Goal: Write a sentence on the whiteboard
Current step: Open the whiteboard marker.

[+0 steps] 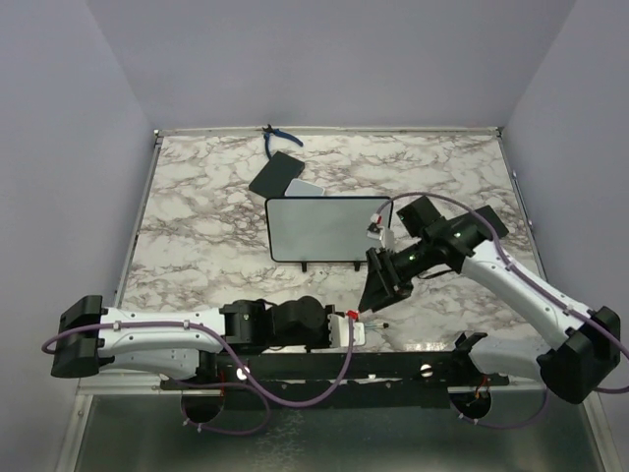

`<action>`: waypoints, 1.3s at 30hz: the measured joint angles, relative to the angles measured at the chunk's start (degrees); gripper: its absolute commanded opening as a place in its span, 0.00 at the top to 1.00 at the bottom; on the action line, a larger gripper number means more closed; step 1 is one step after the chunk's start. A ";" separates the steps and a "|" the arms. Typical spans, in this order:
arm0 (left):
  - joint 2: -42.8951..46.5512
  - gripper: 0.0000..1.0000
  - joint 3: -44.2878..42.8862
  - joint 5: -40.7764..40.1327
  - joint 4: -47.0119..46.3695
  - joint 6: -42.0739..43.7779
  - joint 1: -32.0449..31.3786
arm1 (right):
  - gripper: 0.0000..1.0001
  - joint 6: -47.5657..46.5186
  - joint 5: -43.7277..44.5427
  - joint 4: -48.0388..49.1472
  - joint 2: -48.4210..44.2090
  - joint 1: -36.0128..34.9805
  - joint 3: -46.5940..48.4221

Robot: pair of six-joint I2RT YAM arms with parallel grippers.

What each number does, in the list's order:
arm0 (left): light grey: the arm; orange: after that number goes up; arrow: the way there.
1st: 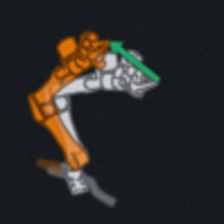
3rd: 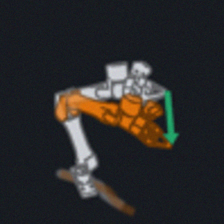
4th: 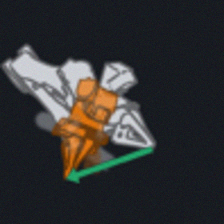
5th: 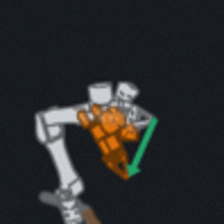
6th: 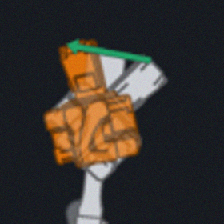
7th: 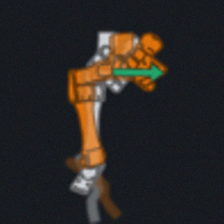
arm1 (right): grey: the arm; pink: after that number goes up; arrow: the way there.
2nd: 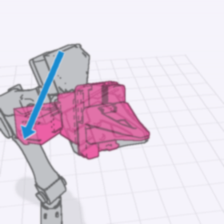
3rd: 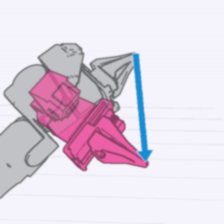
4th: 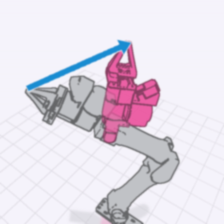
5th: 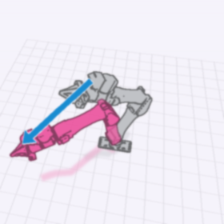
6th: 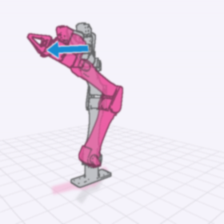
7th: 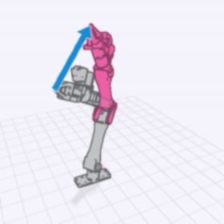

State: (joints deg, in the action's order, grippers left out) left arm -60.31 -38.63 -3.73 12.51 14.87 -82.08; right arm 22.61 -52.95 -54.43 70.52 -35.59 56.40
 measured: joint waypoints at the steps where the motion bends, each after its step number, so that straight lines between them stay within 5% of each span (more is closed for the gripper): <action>1: 0.46 1.00 0.44 -0.24 0.04 -0.59 0.00 | 0.35 0.50 1.88 0.24 -1.07 0.61 0.92; 9: 3.61 1.00 2.51 -0.70 0.26 -3.30 2.16 | 0.33 1.44 12.28 0.70 -11.74 8.79 3.61; 21: -1.49 1.00 1.81 8.02 0.46 -3.76 9.31 | 0.35 1.25 9.46 8.20 -22.25 8.74 -3.96; 27: -1.49 1.00 1.75 10.34 0.48 -4.26 9.75 | 0.36 2.49 8.87 11.80 -23.02 8.00 -10.75; 39: -2.23 1.00 0.94 13.03 0.46 -4.57 10.99 | 0.52 7.21 8.92 21.81 -20.28 -0.76 -15.19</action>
State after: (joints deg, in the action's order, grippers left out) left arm -62.54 -37.69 9.30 12.97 10.31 -71.09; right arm 29.82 -44.03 -32.62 50.24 -36.36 41.21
